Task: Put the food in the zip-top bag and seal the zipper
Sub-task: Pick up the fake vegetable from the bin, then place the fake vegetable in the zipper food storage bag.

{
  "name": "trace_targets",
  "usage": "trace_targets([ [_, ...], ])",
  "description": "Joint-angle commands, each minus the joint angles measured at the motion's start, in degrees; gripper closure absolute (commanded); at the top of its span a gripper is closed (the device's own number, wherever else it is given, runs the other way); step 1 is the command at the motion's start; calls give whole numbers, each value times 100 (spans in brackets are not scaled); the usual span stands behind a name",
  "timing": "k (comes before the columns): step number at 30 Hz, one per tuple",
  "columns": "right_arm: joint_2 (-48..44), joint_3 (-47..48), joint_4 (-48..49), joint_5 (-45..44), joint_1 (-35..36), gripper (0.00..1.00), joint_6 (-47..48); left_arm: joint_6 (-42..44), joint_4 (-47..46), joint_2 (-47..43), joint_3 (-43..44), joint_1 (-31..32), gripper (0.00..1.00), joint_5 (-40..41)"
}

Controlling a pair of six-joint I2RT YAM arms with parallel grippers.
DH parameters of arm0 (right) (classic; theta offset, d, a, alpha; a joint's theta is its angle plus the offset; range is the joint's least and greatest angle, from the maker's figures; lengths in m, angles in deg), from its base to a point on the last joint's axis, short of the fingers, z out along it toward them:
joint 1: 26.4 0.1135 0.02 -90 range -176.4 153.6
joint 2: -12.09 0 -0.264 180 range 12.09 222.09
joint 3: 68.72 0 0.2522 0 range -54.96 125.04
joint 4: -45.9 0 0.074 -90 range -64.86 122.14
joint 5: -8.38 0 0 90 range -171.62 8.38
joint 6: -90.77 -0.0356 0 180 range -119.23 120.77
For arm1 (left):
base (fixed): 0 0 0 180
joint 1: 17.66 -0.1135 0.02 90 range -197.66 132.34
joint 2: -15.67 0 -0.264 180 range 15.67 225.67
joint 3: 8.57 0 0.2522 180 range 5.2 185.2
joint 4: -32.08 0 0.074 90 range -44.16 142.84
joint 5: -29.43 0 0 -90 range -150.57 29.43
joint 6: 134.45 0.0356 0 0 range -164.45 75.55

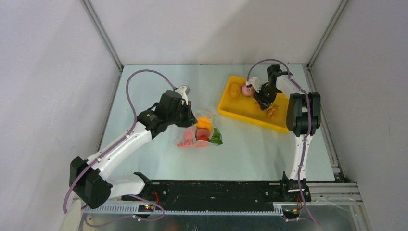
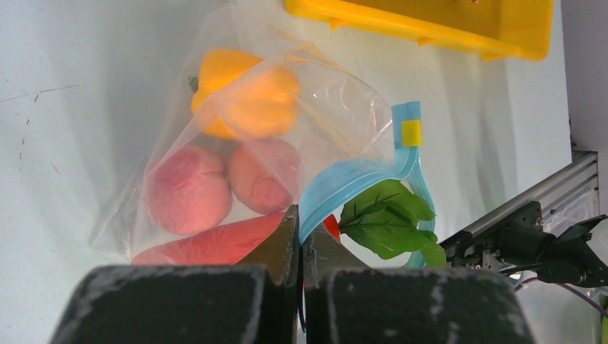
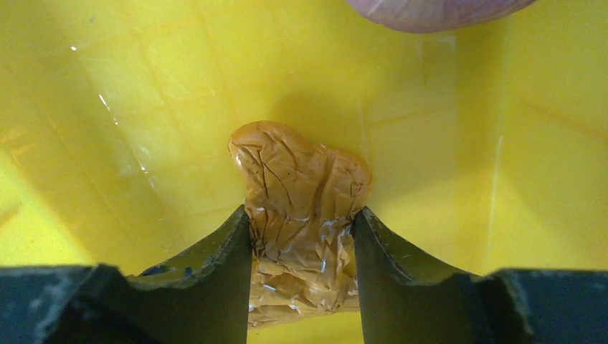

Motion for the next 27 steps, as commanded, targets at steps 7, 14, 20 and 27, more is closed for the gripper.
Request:
trace_targets([
  [7, -756, -355, 672, 110, -21, 73, -274, 75, -5, -37, 366, -53, 100, -115],
  [14, -2029, -1168, 1552, 732, -15, 76, -934, -46, 267, 40, 588, -51, 100, -159],
  [20, -3190, -1985, 2802, 1153, 11, 81, -2059, -144, 536, 97, 809, -48, 100, -152],
  [27, -4540, -2938, 4284, 2037, 584, 84, -4539, -417, 447, 268, 825, -39, 100, -334],
])
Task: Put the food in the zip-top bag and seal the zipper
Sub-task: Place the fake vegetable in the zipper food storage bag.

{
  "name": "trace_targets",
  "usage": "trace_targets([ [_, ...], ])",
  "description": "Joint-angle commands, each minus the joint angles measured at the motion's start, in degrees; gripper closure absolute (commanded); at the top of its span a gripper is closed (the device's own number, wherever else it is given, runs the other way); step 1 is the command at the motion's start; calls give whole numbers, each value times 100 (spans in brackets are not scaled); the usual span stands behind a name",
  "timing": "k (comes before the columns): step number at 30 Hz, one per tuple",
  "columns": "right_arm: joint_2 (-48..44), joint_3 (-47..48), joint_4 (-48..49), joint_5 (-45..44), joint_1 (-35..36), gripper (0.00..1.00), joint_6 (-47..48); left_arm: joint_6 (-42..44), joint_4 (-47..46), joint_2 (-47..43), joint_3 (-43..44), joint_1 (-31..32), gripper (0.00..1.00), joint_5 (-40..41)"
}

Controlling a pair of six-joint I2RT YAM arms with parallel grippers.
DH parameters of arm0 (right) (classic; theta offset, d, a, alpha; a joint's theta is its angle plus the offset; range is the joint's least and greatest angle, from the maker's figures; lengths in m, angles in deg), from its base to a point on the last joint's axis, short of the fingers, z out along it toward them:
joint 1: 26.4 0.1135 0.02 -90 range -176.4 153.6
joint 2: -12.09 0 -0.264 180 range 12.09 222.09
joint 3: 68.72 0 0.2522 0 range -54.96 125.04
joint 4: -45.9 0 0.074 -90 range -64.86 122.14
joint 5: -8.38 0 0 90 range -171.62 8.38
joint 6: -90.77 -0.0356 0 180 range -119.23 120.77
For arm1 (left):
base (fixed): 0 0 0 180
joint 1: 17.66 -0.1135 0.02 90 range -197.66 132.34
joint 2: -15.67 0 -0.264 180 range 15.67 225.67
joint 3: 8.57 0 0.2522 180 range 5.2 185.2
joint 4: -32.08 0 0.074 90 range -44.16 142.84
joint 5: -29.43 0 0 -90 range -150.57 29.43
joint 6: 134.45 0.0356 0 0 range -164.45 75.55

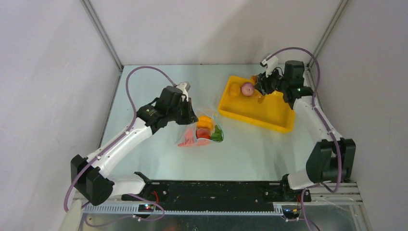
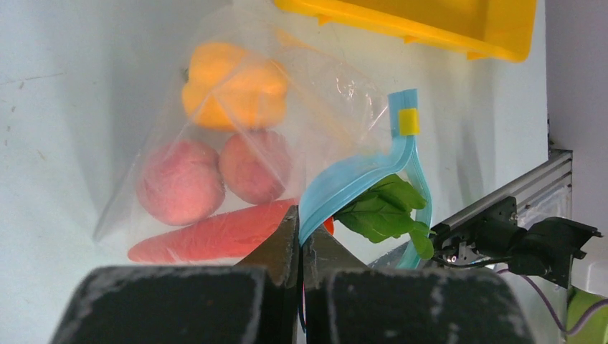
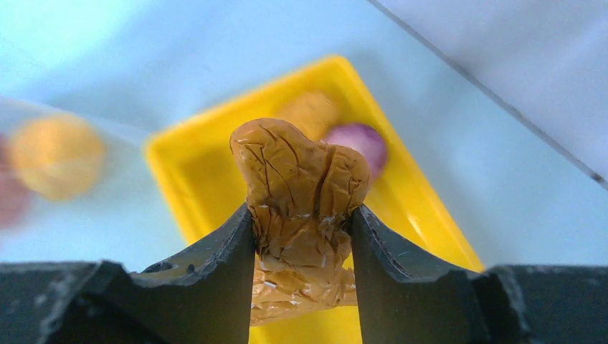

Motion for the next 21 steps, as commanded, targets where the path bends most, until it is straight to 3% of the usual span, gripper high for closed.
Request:
trace_targets([
  [1, -812, -475, 1412, 772, 537, 84, -2001, -268, -140, 112, 224, -29, 100, -242],
  [4, -1348, -1039, 2277, 1502, 1065, 83, -3069, -337, -186, 114, 162, -22, 100, -244],
  [7, -1716, -1789, 3885, 2088, 1531, 83, -3997, -368, -233, 86, 78, -20, 100, -246],
  [11, -1811, -2095, 4891, 2377, 2417, 82, -4366, -360, -257, 57, -4, -13, 100, -292],
  [21, -870, -2452, 6256, 1631, 3324, 81, -5051, -330, -385, -151, -222, -14, 100, -330],
])
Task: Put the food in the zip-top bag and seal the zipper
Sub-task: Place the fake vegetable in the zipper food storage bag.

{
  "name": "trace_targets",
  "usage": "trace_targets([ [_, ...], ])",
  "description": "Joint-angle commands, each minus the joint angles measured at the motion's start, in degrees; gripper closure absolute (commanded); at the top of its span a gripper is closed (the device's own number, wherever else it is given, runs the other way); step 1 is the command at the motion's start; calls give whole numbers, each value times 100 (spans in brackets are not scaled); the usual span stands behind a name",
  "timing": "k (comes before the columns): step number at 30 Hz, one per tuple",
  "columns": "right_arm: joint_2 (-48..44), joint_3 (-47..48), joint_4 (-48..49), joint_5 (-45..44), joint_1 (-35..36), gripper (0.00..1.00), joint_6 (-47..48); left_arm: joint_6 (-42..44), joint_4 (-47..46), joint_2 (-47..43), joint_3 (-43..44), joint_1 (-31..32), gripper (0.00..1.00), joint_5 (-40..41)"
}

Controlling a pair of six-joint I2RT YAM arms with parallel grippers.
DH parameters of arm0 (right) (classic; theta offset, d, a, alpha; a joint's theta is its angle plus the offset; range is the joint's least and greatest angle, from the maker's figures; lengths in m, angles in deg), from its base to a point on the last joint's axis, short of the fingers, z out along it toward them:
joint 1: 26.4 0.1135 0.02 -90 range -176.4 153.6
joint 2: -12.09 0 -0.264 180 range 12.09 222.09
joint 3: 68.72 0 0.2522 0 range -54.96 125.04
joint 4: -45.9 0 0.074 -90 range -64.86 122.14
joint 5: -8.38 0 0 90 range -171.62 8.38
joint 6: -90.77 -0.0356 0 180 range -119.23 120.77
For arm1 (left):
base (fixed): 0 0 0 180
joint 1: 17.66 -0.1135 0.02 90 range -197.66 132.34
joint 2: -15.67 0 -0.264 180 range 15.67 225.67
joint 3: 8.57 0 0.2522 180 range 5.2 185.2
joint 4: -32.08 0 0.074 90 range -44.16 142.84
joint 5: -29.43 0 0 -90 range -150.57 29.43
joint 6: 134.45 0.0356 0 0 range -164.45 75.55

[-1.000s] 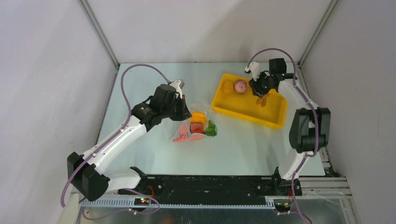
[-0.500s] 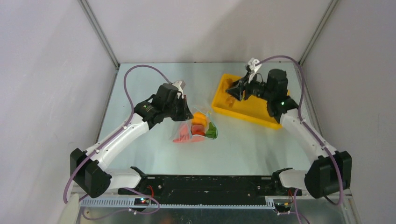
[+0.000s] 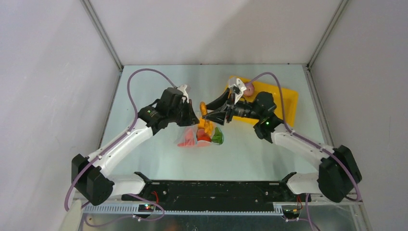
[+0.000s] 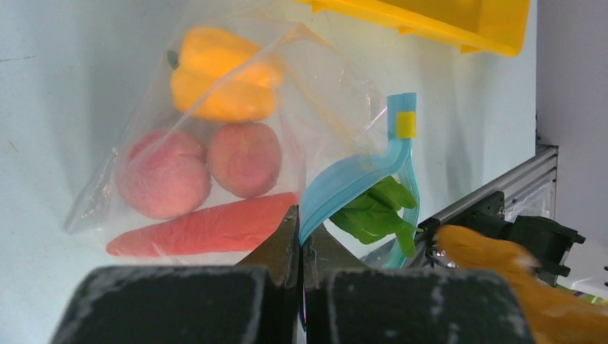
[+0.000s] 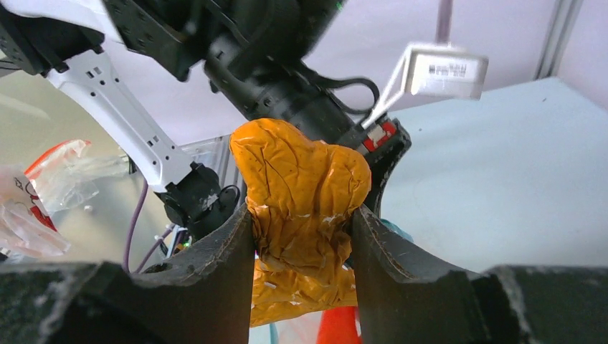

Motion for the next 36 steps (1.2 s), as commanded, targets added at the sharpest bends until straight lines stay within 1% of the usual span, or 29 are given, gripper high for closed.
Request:
trace_targets([
  [1, 555, -218, 1231, -272, 210, 81, -657, -66, -297, -268, -104, -16, 100, -133],
  [2, 691, -264, 1521, -275, 220, 81, -727, -68, -302, -285, -129, -16, 100, -135],
  [4, 830, -399, 1778, -349, 206, 79, -885, -72, -299, -330, -172, -16, 100, -126],
  [6, 912, -481, 1796, -397, 236, 77, -821, -75, -315, -364, -223, -20, 100, -143],
  [7, 925, -516, 1732, -474, 302, 77, -635, -80, -333, -381, -245, -17, 100, -145],
  [11, 967, -530, 1079, -925, 412, 67, 21, -85, -388, -396, -274, -15, 100, -227],
  [12, 970, -530, 890, -1007, 412, 62, 160, -87, -403, -402, -271, -20, 100, -245],
  [15, 943, -530, 572, -1222, 428, 56, 427, -89, -437, -408, -278, -12, 100, -244],
  [20, 890, -530, 71, -1332, 465, 45, 766, -85, -432, -415, -260, -21, 100, -251],
  [25, 756, -530, -425, -1781, 586, 30, 1256, -79, -444, -441, -264, -18, 100, -249],
  [29, 585, -530, -735, -2002, 684, 26, 1516, -99, -455, -446, -269, -16, 100, -246],
  [36, 191, -496, -1377, -2354, 909, 25, 1958, -121, -494, -441, -286, -16, 100, -294],
])
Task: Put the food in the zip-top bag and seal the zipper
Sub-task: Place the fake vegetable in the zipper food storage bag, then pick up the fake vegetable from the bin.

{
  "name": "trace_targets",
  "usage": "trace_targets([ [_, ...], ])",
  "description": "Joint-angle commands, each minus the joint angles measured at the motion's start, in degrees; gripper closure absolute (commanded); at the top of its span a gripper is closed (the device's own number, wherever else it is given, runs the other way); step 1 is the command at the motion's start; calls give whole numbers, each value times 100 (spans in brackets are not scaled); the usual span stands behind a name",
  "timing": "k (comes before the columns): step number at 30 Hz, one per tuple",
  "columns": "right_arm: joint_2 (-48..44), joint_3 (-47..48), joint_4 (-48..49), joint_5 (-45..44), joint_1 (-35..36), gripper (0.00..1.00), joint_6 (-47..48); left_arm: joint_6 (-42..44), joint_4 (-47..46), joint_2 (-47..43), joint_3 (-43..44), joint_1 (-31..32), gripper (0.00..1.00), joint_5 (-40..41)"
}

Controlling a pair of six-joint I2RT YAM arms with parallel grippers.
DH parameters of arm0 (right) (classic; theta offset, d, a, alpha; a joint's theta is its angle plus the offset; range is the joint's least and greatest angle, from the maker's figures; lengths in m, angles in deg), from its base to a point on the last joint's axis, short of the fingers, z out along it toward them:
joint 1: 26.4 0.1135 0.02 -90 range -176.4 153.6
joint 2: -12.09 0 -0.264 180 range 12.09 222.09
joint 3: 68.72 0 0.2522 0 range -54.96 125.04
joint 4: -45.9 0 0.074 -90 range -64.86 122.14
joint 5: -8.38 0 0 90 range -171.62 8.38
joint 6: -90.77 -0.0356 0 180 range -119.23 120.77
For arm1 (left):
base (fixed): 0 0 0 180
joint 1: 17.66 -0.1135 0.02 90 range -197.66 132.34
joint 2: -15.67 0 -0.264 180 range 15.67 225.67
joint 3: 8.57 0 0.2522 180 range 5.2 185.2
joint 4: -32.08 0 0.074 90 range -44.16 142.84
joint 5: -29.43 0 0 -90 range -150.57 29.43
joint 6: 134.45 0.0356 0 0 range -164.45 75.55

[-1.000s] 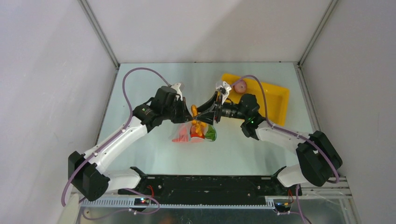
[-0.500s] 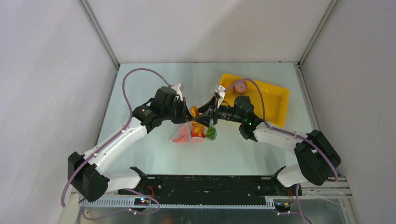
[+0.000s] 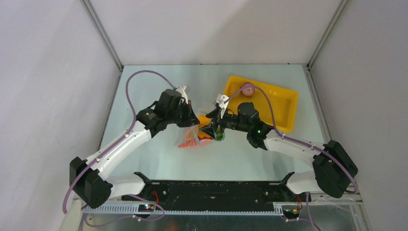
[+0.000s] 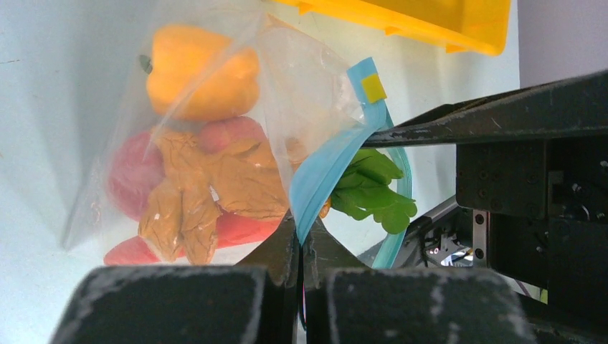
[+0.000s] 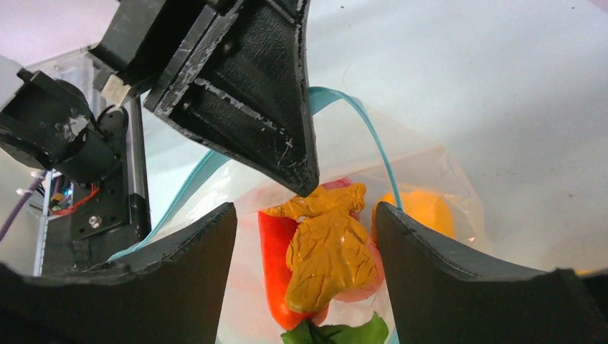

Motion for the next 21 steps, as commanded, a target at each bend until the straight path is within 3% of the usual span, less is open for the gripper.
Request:
trace_targets([
  [1, -430, 58, -394, -433, 109, 24, 437, -89, -249, -204, -36, -16, 100, -179],
  [2, -547, 58, -415, -464, 108, 22, 431, -92, -264, -202, -45, -20, 100, -200],
  [4, -747, 60, -392, -573, 109, 5, 382, -94, -279, -193, -48, -16, 100, -200],
  [6, -966, 58, -358, -701, 90, 1, 286, -94, -286, -182, -44, -16, 100, -181],
  [8, -1189, 58, -400, -883, 2, 1, 111, -87, -282, -176, -29, -17, 100, -128],
  [12, -1391, 214, -904, -1557, -673, 0, -1361, -99, -269, -199, 68, -34, 100, 98],
  [15, -1204, 499, -1585, -985, -1444, 1, -1907, -134, -197, -187, 202, -52, 100, 522],
  [17, -1003, 702, -1935, -1068, -1938, 1, -2389, -278, -59, -163, 336, -95, 100, 1020],
  [21, -321, 1357, -3327, -2715, -2406, 1, -2889, -687, 337, -64, 712, -175, 100, 1929],
])
